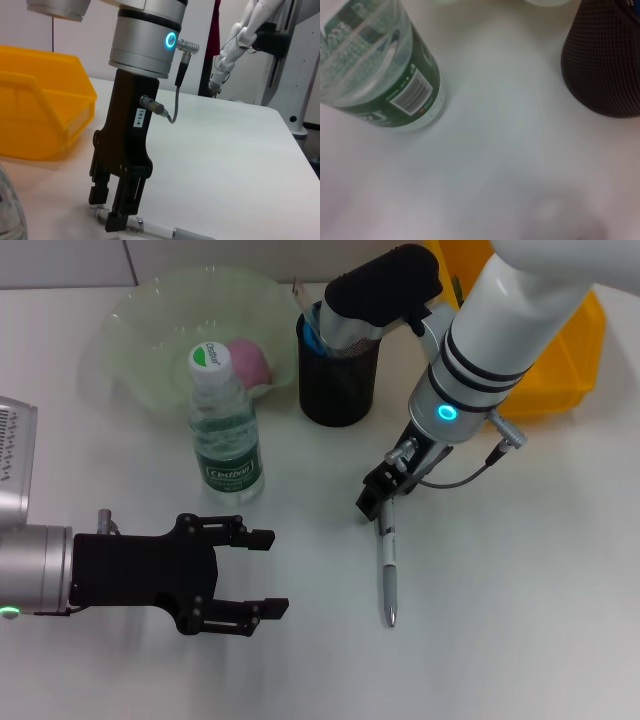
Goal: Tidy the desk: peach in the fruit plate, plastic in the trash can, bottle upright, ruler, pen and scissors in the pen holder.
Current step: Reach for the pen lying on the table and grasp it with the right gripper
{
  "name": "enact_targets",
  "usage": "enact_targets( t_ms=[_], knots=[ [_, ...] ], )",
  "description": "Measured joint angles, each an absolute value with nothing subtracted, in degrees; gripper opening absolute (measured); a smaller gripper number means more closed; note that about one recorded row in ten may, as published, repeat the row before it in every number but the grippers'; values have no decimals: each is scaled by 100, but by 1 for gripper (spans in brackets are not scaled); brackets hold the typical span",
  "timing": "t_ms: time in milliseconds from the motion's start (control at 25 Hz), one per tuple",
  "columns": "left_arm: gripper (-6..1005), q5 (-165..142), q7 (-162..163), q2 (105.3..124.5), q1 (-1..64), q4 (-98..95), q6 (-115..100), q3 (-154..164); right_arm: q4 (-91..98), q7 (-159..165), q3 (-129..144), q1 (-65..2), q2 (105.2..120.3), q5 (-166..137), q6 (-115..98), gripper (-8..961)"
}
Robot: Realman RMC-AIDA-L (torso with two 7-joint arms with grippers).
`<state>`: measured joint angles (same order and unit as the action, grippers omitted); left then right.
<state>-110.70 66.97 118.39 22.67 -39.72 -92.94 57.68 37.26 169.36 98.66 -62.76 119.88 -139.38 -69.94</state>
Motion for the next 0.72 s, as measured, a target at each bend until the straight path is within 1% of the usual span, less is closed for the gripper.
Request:
enact_targets(
  t_ms=[320, 560, 720],
  knots=[
    [772, -11067, 6697, 11839, 2267, -3965, -9296, 5775, 3750, 16936, 10004, -6276, 11988, -13931, -6994, 604],
    [772, -11072, 6697, 11839, 2262, -3963, -9299, 5772, 3771, 16936, 10049, -6293, 11988, -13930, -6996, 409],
    [771, -11078, 6697, 11839, 2260, -3963, -9299, 5766, 3771, 16935, 10048, -6299, 11988, -13930, -7015, 180]
  ],
)
